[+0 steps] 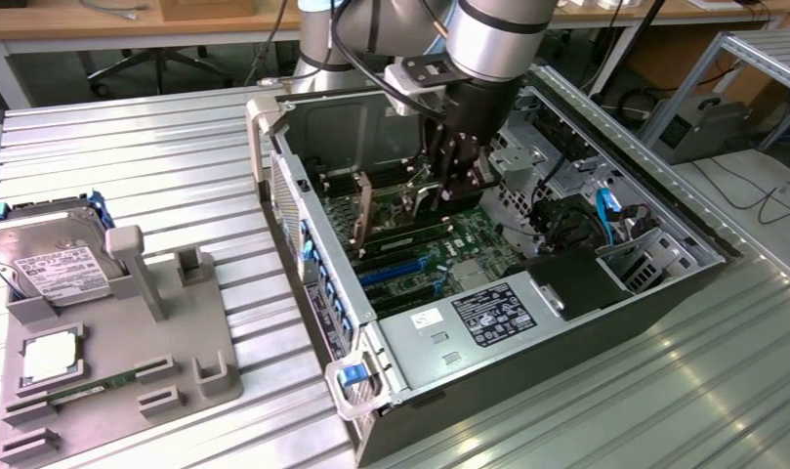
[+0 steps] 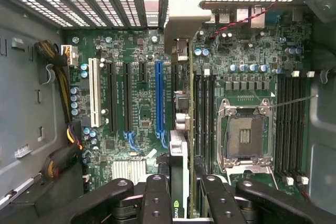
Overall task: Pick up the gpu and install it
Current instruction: 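Insert the gpu into the slot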
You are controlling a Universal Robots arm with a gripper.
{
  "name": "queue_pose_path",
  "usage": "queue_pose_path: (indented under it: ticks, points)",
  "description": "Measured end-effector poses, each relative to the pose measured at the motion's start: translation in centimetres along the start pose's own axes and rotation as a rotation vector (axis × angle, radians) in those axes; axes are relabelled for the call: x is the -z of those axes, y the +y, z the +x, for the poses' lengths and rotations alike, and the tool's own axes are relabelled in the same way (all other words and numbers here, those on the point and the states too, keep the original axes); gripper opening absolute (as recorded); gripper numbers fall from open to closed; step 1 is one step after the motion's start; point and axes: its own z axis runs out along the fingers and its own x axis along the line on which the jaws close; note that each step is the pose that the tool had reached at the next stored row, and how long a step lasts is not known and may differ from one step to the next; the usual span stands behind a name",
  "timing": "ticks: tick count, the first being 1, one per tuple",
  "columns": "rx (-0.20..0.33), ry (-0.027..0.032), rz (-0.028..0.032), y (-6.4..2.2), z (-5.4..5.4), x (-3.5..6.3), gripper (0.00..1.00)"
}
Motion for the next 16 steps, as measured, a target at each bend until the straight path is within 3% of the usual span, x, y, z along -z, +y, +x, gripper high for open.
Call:
queue_pose_path:
  ticks: [12,16]
  points:
    - [0.000,0.0004,0.0001,0.19,0.05,-0.12,0.27]
    - [0.000,0.0029,-0.0007,0.22,0.21,-0.19,0.27]
